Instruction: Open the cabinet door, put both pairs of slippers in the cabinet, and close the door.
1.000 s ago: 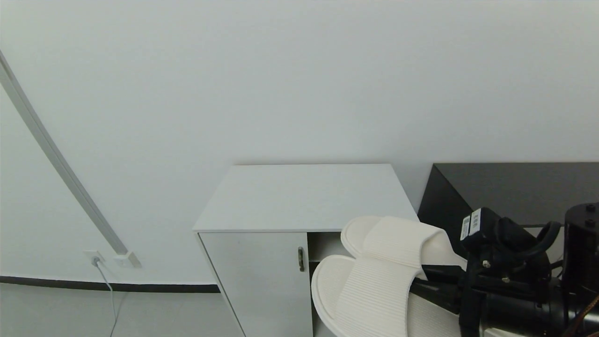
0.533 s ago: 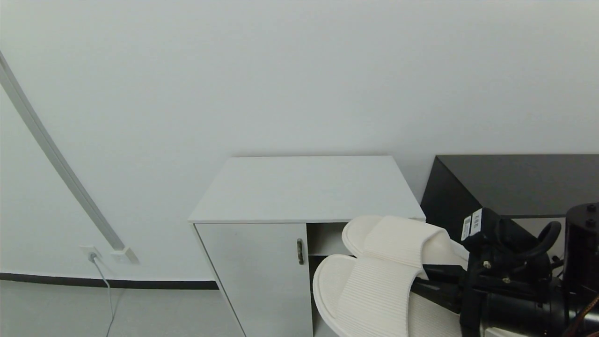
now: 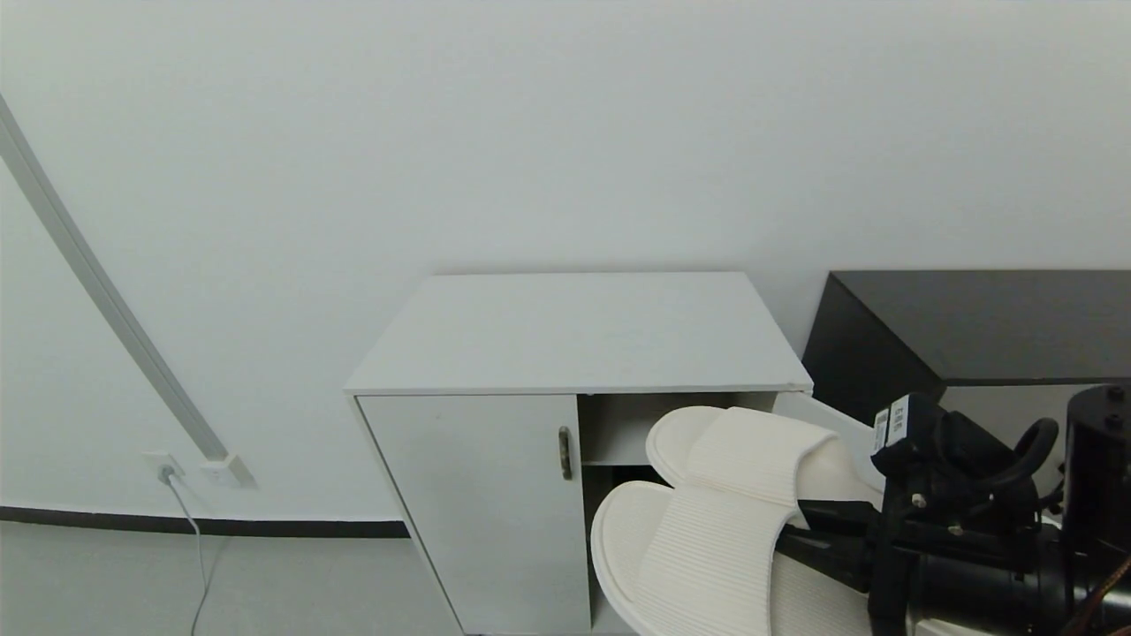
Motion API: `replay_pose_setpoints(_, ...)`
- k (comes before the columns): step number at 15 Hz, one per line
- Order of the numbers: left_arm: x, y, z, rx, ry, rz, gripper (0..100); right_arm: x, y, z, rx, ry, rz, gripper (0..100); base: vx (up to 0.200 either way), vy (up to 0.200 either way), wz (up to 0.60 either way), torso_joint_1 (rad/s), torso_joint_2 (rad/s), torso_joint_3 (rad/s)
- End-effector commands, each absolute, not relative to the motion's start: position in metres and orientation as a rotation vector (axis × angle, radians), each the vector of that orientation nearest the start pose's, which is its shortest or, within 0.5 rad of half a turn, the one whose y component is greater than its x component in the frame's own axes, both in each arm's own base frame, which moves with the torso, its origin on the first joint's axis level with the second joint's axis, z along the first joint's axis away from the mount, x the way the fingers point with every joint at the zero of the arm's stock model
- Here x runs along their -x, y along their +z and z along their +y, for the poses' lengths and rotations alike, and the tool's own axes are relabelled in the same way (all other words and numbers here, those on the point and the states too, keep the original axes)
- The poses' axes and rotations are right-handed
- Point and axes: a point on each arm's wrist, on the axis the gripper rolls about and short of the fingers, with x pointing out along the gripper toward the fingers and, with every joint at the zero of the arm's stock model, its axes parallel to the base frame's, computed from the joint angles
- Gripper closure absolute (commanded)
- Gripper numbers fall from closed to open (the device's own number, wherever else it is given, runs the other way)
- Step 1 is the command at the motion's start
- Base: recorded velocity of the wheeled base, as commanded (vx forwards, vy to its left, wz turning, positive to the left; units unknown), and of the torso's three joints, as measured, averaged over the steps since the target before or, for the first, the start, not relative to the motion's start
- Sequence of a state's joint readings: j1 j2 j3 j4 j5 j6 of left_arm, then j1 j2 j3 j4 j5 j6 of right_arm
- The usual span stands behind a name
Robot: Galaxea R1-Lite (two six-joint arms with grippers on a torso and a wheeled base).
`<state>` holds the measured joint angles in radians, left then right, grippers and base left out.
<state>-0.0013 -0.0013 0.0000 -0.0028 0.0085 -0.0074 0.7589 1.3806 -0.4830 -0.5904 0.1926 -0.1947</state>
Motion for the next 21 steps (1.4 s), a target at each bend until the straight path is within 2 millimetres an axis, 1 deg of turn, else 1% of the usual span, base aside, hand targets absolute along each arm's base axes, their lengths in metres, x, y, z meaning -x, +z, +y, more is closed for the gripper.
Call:
replay_pose_setpoints(1,0.0228,0.0758,0.0002,0.008,0.008,-0.003,100,-0.1483,0.1735,0.1468,0.268,0.973,0.216,100,0.0,0.0,0.0,-0.217,0.46,0.256)
replay_pose_setpoints(11,0.0228,0.0758,0.0002,0.008,0.008,-0.003,100,-0.1483,0.1726,0.1467,0.271,0.974,0.219,100,0.0,0.0,0.0,-0.214,0.54,0.319)
replay_pose_setpoints(21,0.0228,0.0758,0.0003,0.009,0.009,-0.003,100,-0.1479,0.1723,0.1464,0.272,0.974,0.219,100,0.0,0.0,0.0,-0.155,0.49,0.329)
